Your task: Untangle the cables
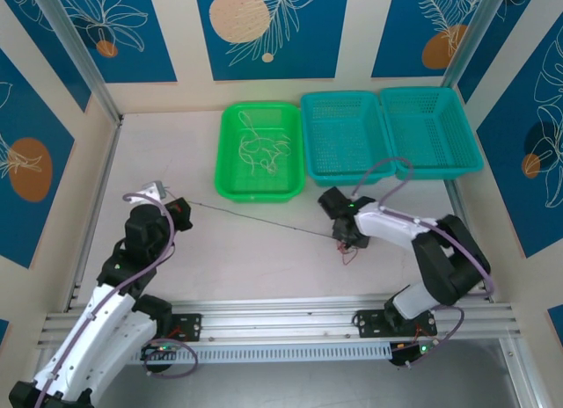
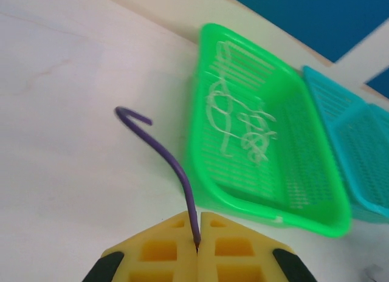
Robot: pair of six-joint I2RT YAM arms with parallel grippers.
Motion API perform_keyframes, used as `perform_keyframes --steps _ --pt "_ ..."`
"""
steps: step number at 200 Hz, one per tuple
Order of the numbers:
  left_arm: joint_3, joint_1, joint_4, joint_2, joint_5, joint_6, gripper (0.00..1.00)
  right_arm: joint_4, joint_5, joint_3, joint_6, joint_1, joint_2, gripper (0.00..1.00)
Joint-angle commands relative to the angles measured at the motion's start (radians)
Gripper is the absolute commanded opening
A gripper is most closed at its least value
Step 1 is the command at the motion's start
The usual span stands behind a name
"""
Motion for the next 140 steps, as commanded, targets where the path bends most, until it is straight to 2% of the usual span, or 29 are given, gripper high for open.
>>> perform_keyframes --steps 1,18,31,62,74,86,100,120,140 --pt "0.035 0.089 -0.117 -0.018 -0.047 0.014 0.00 0.040 -0.046 -0.096 0.026 -0.137 -0.149 0.48" --pt "0.007 0.145 -0.113 -0.029 0.028 -0.026 0.00 0.078 -0.092 -0.141 -0.007 -0.234 -0.241 0.47" --pt "-0.021 0.155 -0.081 -0.029 0.089 -0.040 0.00 0.102 -0.132 -0.152 -0.052 -0.274 -0.276 0.44" --pt "-0.179 0.146 0.171 -0.013 0.345 -0.110 0.00 0.186 -0.295 -0.142 -0.152 -0.268 -0.273 0.19" --pt "-0.218 0.128 0.190 -0.003 0.369 -0.114 0.12 0.205 -0.338 -0.136 -0.152 -0.256 -0.261 0.11" --pt "-0.230 0.110 0.165 -0.014 0.361 -0.087 0.31 0.210 -0.351 -0.125 -0.152 -0.246 -0.254 0.07" --pt "-0.229 0.100 0.122 -0.061 0.332 -0.054 0.43 0.208 -0.365 -0.110 -0.164 -0.239 -0.253 0.06" --pt "-0.212 0.097 0.117 -0.133 0.307 -0.003 0.56 0.205 -0.398 -0.084 -0.192 -0.228 -0.251 0.05" --pt "-0.175 0.078 0.168 -0.126 0.345 0.071 0.58 0.192 -0.416 -0.059 -0.200 -0.217 -0.245 0.05"
